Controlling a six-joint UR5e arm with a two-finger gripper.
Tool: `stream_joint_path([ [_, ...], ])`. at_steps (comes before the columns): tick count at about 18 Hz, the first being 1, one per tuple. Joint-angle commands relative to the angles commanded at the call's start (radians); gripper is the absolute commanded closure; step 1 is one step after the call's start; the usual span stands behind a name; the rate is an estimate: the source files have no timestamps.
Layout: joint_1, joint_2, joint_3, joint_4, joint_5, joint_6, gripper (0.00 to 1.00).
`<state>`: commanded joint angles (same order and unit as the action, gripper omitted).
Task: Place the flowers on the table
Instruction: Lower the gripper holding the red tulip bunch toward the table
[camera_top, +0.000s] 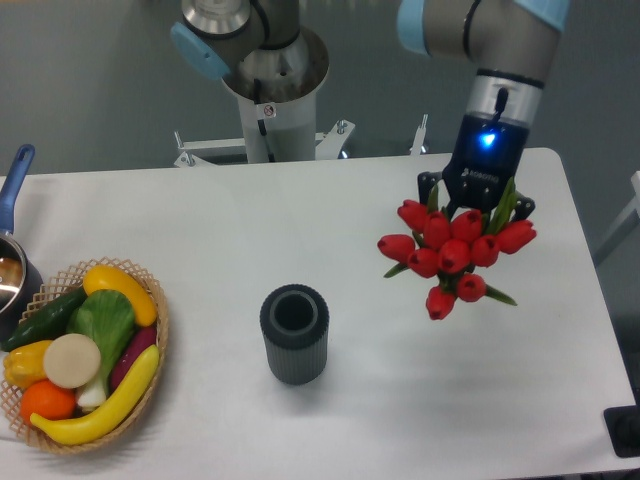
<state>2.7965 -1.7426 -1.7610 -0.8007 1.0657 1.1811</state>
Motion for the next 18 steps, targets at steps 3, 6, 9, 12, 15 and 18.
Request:
stream_joint_path([
  [3, -0.029, -0.026, -0.002, -0.003, 0.104, 0.023, 0.58],
  [6, -0.074, -0.052, -0.003, -0.003, 0.233, 0.052, 0.58],
  [9, -0.115, -0.084, 0.002, -0.005, 0.325, 0.060, 0.58],
  [12, -0.120, -0.136, 0.017, -0.003, 0.335, 0.061, 0.58],
  [15, -0.133, -0.195, 0.044, 0.000, 0.347, 0.058, 0.57],
  [18, -0.146, -0.261, 0.089, 0.002, 0.346, 0.058, 0.57],
])
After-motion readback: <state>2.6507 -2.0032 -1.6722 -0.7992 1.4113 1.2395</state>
